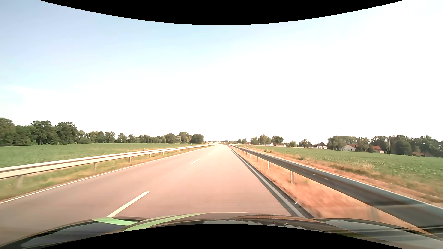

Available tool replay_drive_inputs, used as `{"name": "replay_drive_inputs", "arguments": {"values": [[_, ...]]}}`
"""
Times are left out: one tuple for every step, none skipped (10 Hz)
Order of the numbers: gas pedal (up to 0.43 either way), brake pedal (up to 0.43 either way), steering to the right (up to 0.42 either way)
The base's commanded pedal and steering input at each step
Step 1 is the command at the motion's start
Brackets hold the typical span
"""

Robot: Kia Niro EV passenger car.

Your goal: Follow the waypoints while adhering to traffic rules and regulations

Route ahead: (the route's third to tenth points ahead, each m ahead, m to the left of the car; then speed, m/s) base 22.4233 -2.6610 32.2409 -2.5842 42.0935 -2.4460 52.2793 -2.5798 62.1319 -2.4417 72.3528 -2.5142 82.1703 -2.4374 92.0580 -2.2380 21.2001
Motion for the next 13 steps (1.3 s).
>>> {"name": "replay_drive_inputs", "arguments": {"values": [[0.39, 0.0, -0.001], [0.39, 0.0, -0.001], [0.398, 0.0, 0.0], [0.441, 0.0, 0.0], [0.5, 0.0, 0.0], [0.622, 0.0, 0.001], [0.732, 0.0, 0.001], [0.772, 0.0, 0.0], [0.772, 0.0, 0.0], [0.76, 0.0, 0.0], [0.732, 0.0, 0.0], [0.732, 0.0, 0.0], [0.681, 0.0, -0.001]]}}
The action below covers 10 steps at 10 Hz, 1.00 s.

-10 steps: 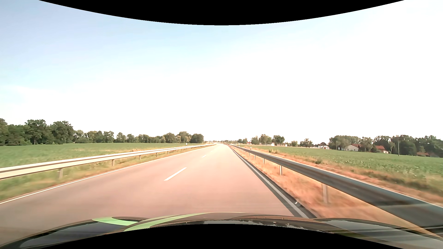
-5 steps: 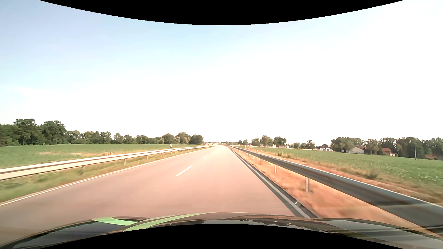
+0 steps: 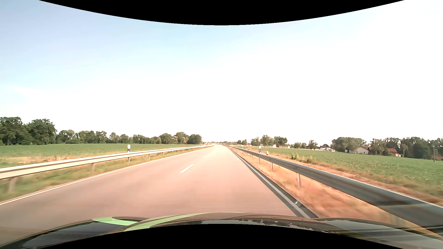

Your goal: Follow the waypoints while adhering to traffic rules and regulations

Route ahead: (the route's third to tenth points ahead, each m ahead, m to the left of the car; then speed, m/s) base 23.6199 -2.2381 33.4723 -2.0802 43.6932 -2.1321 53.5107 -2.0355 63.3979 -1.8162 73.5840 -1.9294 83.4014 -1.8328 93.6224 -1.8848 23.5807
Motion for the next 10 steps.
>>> {"name": "replay_drive_inputs", "arguments": {"values": [[0.669, 0.0, -0.002], [0.669, 0.0, -0.002], [0.669, 0.0, -0.002], [0.661, 0.0, -0.002], [0.65, 0.0, -0.002], [0.622, 0.0, -0.003], [0.539, 0.0, -0.003], [0.488, 0.0, -0.003], [0.488, 0.0, -0.002], [0.48, 0.0, -0.003]]}}
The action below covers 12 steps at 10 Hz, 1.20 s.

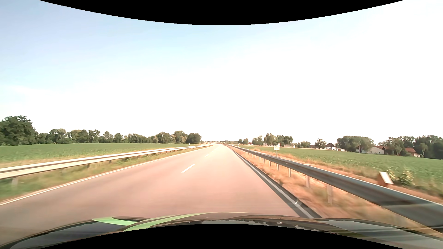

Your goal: Follow the waypoints while adhering to traffic rules and regulations

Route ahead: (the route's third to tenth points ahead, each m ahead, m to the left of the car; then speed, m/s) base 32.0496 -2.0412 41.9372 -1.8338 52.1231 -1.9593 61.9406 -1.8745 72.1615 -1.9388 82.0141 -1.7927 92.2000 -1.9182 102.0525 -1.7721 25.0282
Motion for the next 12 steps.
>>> {"name": "replay_drive_inputs", "arguments": {"values": [[0.469, 0.0, -0.002], [0.449, 0.0, -0.002], [0.441, 0.0, -0.001], [0.429, 0.0, -0.001], [0.429, 0.0, -0.001], [0.429, 0.0, -0.001], [0.421, 0.0, -0.001], [0.398, 0.0, 0.0], [0.378, 0.0, 0.0], [0.358, 0.0, 0.0], [0.339, 0.0, 0.0], [0.339, 0.0, 0.0]]}}
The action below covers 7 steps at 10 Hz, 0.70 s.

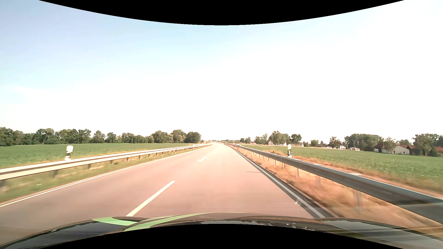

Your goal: Follow the waypoints while adhering to traffic rules and regulations

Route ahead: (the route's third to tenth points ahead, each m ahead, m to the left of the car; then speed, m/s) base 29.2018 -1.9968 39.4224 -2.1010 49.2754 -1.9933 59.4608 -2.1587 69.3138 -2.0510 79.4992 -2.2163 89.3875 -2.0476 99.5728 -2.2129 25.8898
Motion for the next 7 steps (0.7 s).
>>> {"name": "replay_drive_inputs", "arguments": {"values": [[0.331, 0.0, 0.0], [0.331, 0.0, 0.001], [0.331, 0.0, 0.003], [0.319, 0.0, 0.003], [0.311, 0.0, 0.003], [0.311, 0.0, 0.003], [0.311, 0.0, 0.002]]}}
